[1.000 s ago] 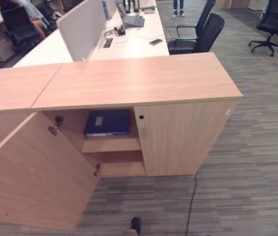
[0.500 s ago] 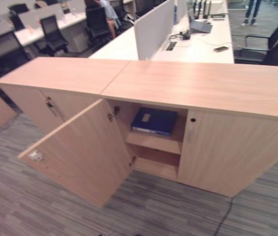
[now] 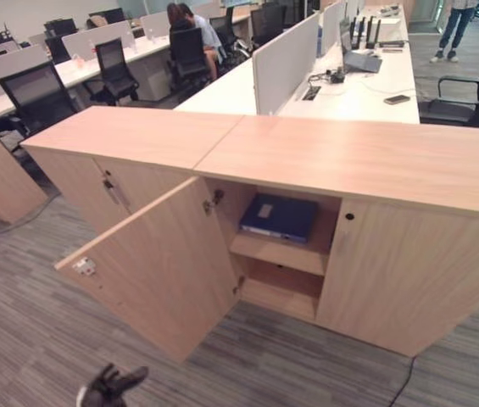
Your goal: Put the empty folder in the office cabinet
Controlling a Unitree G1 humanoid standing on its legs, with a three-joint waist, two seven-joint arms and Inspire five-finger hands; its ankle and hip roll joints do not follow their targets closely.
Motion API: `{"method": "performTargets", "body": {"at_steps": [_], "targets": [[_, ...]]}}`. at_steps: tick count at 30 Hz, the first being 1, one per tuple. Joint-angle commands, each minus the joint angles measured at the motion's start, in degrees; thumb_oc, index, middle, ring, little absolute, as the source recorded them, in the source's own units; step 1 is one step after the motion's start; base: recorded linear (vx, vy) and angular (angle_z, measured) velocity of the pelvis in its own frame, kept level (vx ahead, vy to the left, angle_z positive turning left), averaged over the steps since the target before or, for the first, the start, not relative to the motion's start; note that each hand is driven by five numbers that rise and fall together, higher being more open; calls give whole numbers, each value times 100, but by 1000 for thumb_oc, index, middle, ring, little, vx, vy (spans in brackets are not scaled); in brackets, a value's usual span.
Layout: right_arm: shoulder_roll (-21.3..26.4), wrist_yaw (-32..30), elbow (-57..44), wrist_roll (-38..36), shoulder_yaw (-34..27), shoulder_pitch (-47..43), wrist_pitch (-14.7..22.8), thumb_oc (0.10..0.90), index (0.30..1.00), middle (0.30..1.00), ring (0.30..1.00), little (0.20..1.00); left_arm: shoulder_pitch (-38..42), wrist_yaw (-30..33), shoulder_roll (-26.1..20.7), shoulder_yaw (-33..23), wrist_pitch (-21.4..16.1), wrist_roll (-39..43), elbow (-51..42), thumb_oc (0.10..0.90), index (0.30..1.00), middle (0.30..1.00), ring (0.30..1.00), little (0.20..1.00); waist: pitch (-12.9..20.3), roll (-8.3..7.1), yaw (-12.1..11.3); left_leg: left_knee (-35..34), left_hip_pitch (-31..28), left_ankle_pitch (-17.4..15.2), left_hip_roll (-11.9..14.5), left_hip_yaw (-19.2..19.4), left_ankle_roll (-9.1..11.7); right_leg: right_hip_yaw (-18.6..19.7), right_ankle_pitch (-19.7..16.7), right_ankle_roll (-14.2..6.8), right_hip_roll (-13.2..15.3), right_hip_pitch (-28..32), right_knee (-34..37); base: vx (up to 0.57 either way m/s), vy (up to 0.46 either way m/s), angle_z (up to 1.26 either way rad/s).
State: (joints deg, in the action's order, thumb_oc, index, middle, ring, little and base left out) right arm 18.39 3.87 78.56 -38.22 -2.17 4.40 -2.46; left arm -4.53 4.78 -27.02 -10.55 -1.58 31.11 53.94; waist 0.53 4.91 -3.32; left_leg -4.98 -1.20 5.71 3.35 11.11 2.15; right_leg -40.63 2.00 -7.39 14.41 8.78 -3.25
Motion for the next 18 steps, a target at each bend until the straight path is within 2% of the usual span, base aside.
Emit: {"method": "performTargets", "body": {"at_steps": [1,5,9,12,16,18], "targets": [[-181,103,214,89,-114,-357,42,800,900,900,900,900,884,147,-749,-295,-458,-79,186,800,900,900,900,900,92,-113,-59,6,-384,-777,92,-14,359,311,-484,-268,179,-589,356,-1,30,-12],[-150,135,186,56,-73,-370,48,800,900,900,900,900,1324,128,-1201,-278,-433,-102,423,800,900,900,900,900,150,-147,49,3,-411,-822,5,52,303,401,-580,-350,213,-627,401,-1,22,-7],[-127,153,157,-17,-105,-378,55,800,900,900,900,900,1519,113,-1455,-302,-405,-111,564,800,900,900,900,900,178,-165,103,5,-433,-845,-35,87,274,481,-635,-395,227,-655,436,-4,14,-8],[-66,186,174,-108,-137,-368,54,800,900,900,900,900,1884,-7,-1919,-221,-354,-175,1027,800,900,900,900,900,211,-165,190,5,-471,-872,-57,167,250,556,-702,-447,230,-696,478,-3,10,-11],[-47,222,186,-134,-142,-355,66,800,900,900,900,900,2151,-87,-2134,-83,-349,-209,1137,800,900,900,900,900,230,-192,225,7,-486,-882,-65,230,236,617,-741,-475,221,-720,505,0,-3,-13],[-16,234,206,-126,-159,-326,80,800,900,900,900,900,2367,-145,-2179,83,-369,-192,889,800,900,900,900,900,230,-212,268,5,-499,-887,-73,265,228,656,-765,-492,211,-737,518,-12,-6,-5]]}}
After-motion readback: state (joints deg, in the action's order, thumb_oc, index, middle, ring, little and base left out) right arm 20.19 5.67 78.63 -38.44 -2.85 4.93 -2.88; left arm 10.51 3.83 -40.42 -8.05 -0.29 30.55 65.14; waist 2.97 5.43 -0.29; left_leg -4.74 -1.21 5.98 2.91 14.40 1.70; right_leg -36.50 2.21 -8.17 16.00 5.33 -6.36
